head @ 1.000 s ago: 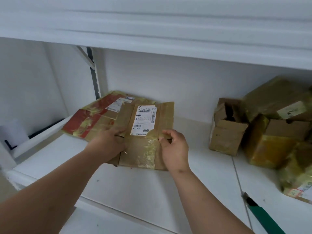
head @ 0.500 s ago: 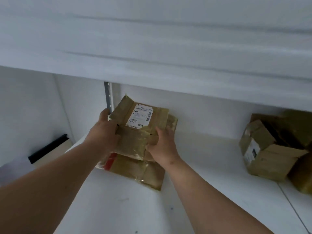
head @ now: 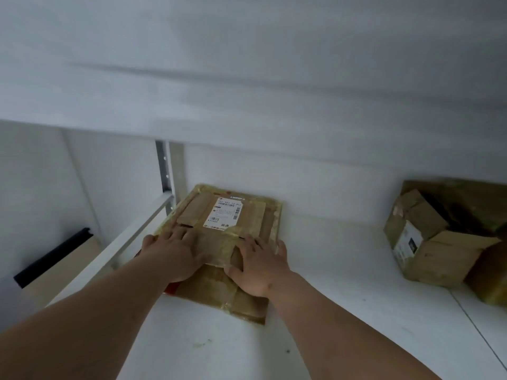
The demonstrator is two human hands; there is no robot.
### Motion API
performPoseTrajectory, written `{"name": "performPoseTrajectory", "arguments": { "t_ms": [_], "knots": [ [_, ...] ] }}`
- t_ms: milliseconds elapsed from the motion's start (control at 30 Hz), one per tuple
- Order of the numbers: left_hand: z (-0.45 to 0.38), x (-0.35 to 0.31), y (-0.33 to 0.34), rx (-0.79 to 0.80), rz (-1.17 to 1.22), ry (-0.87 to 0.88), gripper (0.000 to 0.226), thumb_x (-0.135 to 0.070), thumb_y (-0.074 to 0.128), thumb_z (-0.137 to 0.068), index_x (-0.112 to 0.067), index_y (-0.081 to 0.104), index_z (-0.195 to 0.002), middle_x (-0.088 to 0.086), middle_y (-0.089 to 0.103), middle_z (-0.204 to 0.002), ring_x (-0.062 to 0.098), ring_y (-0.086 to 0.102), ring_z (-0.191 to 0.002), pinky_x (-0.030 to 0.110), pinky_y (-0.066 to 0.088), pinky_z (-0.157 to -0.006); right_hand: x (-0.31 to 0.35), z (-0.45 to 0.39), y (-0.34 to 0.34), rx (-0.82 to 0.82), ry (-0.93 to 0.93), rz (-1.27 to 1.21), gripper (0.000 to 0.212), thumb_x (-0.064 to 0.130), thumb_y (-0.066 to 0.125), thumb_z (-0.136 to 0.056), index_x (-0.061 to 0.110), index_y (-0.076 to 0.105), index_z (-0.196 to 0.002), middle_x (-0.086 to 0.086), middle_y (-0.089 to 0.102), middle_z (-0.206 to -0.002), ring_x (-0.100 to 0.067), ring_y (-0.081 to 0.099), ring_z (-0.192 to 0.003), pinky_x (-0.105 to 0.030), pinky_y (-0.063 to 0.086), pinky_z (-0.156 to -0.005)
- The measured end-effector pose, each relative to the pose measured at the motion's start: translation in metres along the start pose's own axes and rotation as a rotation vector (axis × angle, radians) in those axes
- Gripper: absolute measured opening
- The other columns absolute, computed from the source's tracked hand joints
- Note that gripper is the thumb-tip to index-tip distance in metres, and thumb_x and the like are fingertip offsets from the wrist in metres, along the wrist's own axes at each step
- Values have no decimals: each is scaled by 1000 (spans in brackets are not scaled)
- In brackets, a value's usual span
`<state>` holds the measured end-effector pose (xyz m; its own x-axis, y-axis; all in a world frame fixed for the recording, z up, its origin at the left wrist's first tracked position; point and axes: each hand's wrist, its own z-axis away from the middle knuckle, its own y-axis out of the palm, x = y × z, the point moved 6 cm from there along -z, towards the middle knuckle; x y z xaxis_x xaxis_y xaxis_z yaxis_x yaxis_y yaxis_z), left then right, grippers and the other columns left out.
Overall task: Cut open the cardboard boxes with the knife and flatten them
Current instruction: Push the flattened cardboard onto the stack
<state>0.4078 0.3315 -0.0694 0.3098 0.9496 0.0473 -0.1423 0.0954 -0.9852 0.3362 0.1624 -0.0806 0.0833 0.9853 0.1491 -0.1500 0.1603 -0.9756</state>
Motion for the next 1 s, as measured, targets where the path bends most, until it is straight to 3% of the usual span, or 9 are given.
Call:
{"name": "performPoseTrajectory", "arguments": {
  "t_ms": [133, 233, 333, 400, 533, 833, 1000],
  "knots": [
    [3, -7, 0, -12, -28, 29, 69, -73, 15, -91, -41, 12, -152, -5, 15, -162, 24, 21, -147, 52, 14, -113, 4, 5, 3, -27, -17, 84, 69, 62, 22, -100, 26, 13, -158, 3, -3, -167, -24, -7, -153, -57, -16, -115],
    [9, -10, -2, -45, -41, 16, 65, -69, 17, -93, -40, 19, -151, -3, 17, -161, 26, 20, -146, 52, 14, -114, 7, 15, -4, -110, -33, 104, 61, 55, 27, -101, 23, 29, -153, 2, 11, -163, -27, 6, -149, -57, -9, -116],
    [17, -16, -8, -90, -57, -7, 58, -61, 21, -96, -36, 27, -148, 5, 21, -157, 31, 20, -143, 50, 18, -114, 6, 28, -6, -160, -56, 32, 54, 43, 31, -103, 22, 27, -153, 2, 26, -158, -23, 22, -146, -52, -5, -117],
    [23, -21, -14, -109, -70, -3, 54, -50, 22, -98, -31, 29, -147, 5, 29, -153, 29, 30, -140, 48, 23, -111, -1, 40, -8, -202, -64, -46, 52, 35, 33, -103, 23, 25, -153, 2, 32, -158, -21, 26, -145, -51, -5, -118],
    [40, -34, -34, -242, -87, -32, 51, -31, 26, -94, -26, 38, -143, 4, 38, -148, 26, 38, -134, 48, 26, -108, -25, 64, -17, -262, -26, -110, 45, 30, 35, -102, 28, 38, -147, 6, 29, -160, -19, 29, -144, -49, -2, -118],
    [75, -152, -58, -340, 98, 147, 50, -44, 28, -98, -30, 34, -146, -2, 25, -155, 24, 23, -142, 47, 17, -113, -135, 131, -39, -459, 163, -120, 45, 30, 47, -98, 29, 47, -143, 6, 40, -151, -19, 38, -137, -38, 21, -109],
    [88, -228, -58, -328, 97, 250, 56, -55, 28, -98, -36, 23, -150, -4, 14, -160, 21, 11, -147, 47, 13, -115, -220, 178, -64, -539, 351, -160, 50, 25, 46, -98, 27, 41, -147, 4, 26, -158, -19, 29, -142, -38, 20, -113]
  ]
}}
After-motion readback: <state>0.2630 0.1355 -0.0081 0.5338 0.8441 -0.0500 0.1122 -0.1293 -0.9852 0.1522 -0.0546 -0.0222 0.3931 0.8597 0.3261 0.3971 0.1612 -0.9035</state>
